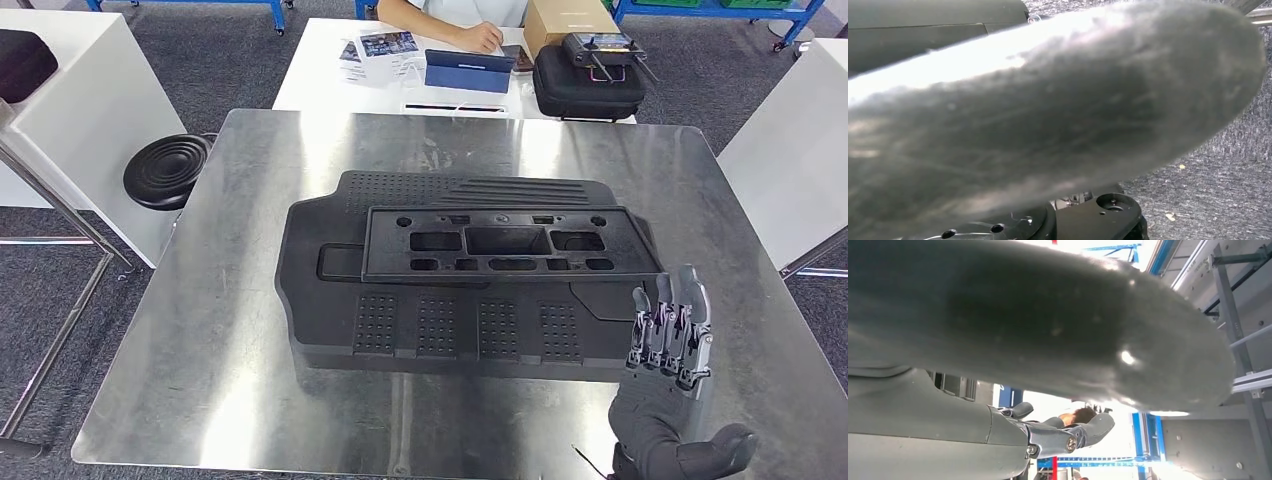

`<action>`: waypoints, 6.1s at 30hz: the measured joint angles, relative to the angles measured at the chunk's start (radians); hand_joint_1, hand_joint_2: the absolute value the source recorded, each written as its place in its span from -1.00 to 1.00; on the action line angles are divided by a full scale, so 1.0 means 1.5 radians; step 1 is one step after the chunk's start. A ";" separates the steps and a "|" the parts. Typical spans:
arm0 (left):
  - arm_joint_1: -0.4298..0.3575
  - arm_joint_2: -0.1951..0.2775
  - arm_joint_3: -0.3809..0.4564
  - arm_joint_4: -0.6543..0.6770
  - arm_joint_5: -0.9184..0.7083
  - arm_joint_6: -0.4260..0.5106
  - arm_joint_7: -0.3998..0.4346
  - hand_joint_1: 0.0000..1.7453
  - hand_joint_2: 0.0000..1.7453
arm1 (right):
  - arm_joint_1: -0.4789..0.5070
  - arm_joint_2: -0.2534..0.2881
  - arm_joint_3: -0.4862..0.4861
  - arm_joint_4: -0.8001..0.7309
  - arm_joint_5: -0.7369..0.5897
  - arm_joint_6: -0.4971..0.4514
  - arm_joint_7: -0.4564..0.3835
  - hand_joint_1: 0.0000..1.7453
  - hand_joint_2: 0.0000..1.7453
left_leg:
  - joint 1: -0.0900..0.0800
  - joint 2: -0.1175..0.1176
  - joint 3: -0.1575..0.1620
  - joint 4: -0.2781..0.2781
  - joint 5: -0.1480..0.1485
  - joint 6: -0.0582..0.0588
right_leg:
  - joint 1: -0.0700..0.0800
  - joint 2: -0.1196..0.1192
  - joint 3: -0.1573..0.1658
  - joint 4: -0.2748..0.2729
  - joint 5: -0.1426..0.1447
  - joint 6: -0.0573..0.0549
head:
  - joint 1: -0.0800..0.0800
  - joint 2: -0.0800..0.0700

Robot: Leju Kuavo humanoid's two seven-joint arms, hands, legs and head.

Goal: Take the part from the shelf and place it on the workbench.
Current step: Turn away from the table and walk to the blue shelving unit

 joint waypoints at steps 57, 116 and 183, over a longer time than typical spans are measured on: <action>-0.004 0.000 0.003 -0.004 -0.035 -0.018 -0.007 -1.00 -1.00 | -0.057 -0.166 0.077 0.118 0.135 0.089 0.144 -1.00 -1.00 | 0.003 0.009 0.053 -0.015 -0.026 0.019 | -0.010 -0.004 -0.027 0.062 -0.026 0.007 | 0.004 0.000; -0.012 -0.003 0.000 -0.003 -0.033 -0.018 -0.018 -1.00 -1.00 | -0.086 -0.176 0.141 0.171 0.133 0.026 0.152 -1.00 -1.00 | 0.005 0.004 0.066 0.000 -0.047 -0.004 | -0.011 -0.005 -0.015 0.013 0.027 0.016 | 0.000 0.000; -0.011 -0.002 0.011 -0.003 -0.035 -0.018 -0.013 -1.00 -1.00 | -0.052 -0.059 -0.131 0.402 0.355 -0.001 0.235 -1.00 -1.00 | 0.006 0.008 0.004 0.010 -0.009 0.015 | -0.009 -0.006 -0.080 0.183 -0.084 0.008 | 0.014 0.000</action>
